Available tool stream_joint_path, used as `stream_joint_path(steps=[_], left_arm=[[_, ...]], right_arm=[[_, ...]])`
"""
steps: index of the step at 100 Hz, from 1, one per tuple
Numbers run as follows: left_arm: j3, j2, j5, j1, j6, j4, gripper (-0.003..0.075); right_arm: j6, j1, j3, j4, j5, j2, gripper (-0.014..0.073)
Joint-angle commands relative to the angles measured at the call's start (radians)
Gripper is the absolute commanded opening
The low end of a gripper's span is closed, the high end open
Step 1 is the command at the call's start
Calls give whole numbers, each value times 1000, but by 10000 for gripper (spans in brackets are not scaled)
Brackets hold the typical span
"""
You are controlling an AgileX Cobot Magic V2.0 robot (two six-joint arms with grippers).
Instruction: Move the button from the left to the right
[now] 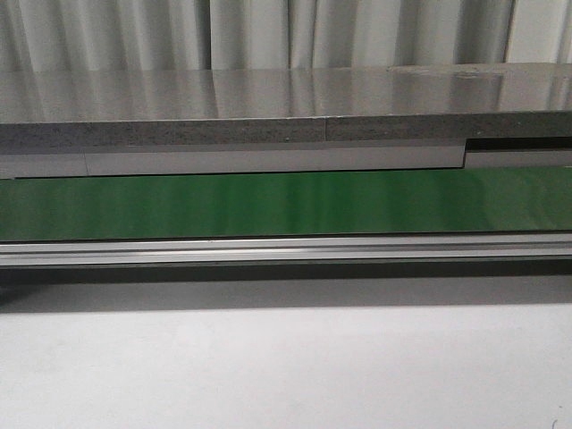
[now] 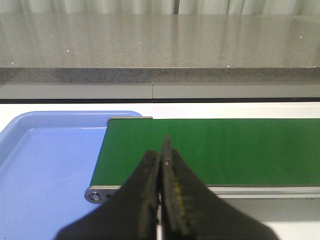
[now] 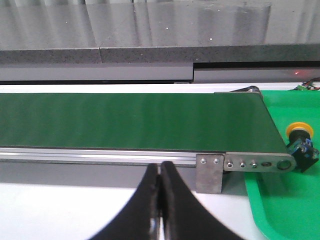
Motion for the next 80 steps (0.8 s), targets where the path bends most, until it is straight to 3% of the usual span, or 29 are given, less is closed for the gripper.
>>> stream_joint_path(steps=[1, 25, 80], left_arm=[[-29, 8, -78, -8, -1, -12, -20], [-29, 8, -78, -8, -1, -12, -20], [-29, 8, -78, -8, -1, -12, -20]], right_arm=[[0, 1, 8, -13, -91, -31, -67], [0, 1, 85, -13, -148, -44, -67], [0, 1, 85, -13, -154, -44, -67]])
